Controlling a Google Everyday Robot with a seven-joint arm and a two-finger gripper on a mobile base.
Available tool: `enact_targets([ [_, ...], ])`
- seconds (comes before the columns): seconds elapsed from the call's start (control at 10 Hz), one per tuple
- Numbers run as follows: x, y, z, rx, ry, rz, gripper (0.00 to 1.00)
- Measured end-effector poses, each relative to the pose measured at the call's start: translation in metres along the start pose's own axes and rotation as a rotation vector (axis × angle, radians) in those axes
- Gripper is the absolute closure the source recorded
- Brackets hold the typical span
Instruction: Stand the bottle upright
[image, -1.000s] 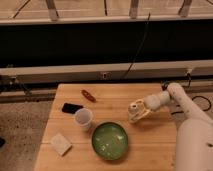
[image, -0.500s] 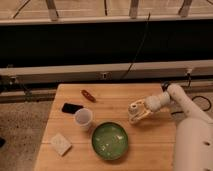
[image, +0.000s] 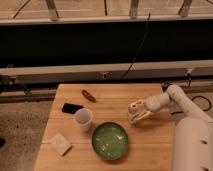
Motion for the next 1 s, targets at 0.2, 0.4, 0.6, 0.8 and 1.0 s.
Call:
enact_targets([
  [0.2, 0.0018, 0.0009, 0.0010, -0.004, 0.000, 0.004, 0.20],
  [0.4, 0.0029, 0.0014, 0.0019, -0.007, 0.000, 0.007, 0.20],
  [0.6, 0.0040, 0.0018, 0.0029, -0.009, 0.000, 0.009, 0.20],
  [0.8, 0.0056, 0.0018, 0.0041, -0.010, 0.003, 0.013, 0.20],
  [1.0, 0.0092, 0.0021, 0.0044, -0.005, 0.014, 0.027, 0.20],
])
